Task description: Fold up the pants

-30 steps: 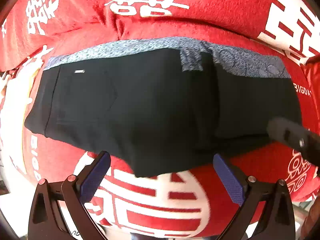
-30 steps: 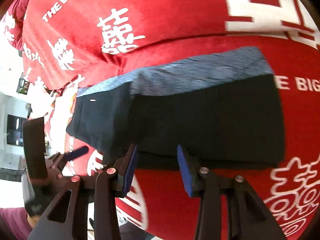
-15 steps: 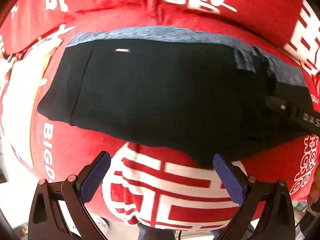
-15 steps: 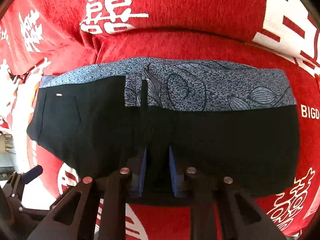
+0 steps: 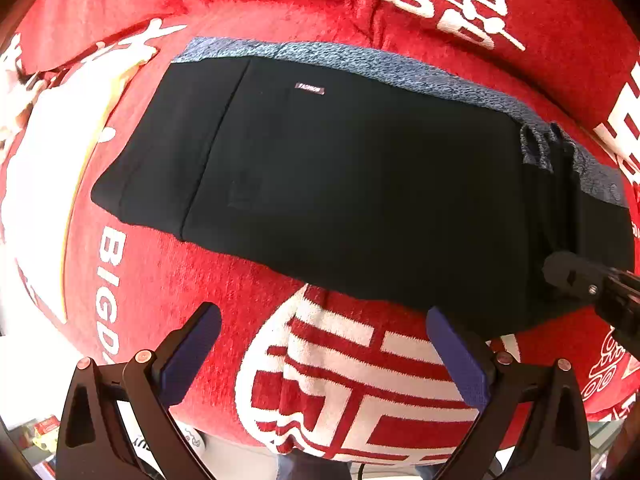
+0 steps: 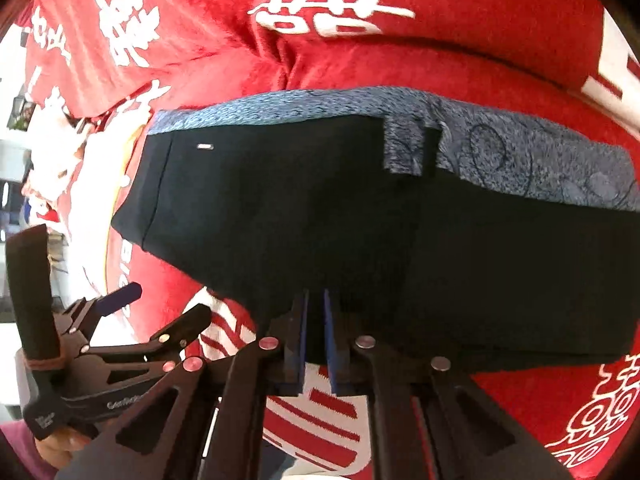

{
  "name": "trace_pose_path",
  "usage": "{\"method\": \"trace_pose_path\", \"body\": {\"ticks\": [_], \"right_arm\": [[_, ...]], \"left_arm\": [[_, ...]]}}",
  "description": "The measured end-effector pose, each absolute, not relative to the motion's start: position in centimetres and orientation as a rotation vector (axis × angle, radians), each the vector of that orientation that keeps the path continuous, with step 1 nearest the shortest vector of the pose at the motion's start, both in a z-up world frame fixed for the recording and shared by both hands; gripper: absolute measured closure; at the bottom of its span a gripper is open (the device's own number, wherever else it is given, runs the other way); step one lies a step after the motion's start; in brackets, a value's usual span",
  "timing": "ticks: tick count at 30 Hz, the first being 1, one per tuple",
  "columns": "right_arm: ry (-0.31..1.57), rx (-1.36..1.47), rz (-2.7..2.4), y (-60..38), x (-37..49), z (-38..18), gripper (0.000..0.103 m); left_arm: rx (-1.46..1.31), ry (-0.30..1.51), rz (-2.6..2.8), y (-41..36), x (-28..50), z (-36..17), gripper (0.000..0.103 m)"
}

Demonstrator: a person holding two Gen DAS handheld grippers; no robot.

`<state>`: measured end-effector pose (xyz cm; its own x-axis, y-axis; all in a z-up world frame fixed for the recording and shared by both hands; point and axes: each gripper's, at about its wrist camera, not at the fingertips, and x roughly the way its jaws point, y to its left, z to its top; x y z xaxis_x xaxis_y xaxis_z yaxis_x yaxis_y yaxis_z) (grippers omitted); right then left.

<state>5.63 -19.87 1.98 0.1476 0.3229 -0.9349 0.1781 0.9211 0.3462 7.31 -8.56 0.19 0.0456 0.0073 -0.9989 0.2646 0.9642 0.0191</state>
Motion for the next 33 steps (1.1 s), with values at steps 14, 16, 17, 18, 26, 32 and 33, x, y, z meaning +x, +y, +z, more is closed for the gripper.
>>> {"method": "trace_pose_path", "body": {"ticks": [14,16,17,18,26,32,33], "right_arm": [[1.443,0.410,-0.012,-21.7,4.9,2.2,0.063],[1.451,0.408,-0.016,-21.3,5.0,2.0,0.061],[1.452,0.410,-0.018,-21.2,5.1,1.9,0.060],[1.453,0.413,-0.017,-21.0,5.2,1.9,0.059],[1.488,0.413,0.071,-18.1,5.9,1.6,0.059],[1.507,0.325,0.136,-14.9,6.8,0.9,0.059],[1.512,0.299,0.147,-14.4,7.0,0.6,0.059]], "left_arm": [[0.200,1.550,-0.191,-5.7,7.5,-0.7,0.000],[0.191,1.562,-0.174,-4.9,7.6,-1.0,0.000],[0.187,1.567,-0.167,-4.5,7.6,-1.1,0.000],[0.180,1.571,-0.159,-4.0,7.7,-1.2,0.000],[0.130,1.568,-0.118,-0.6,8.9,-1.5,0.000],[0.043,1.543,-0.056,3.4,10.9,-1.6,0.000],[0.023,1.543,-0.045,4.0,11.3,-1.7,0.000]]}}
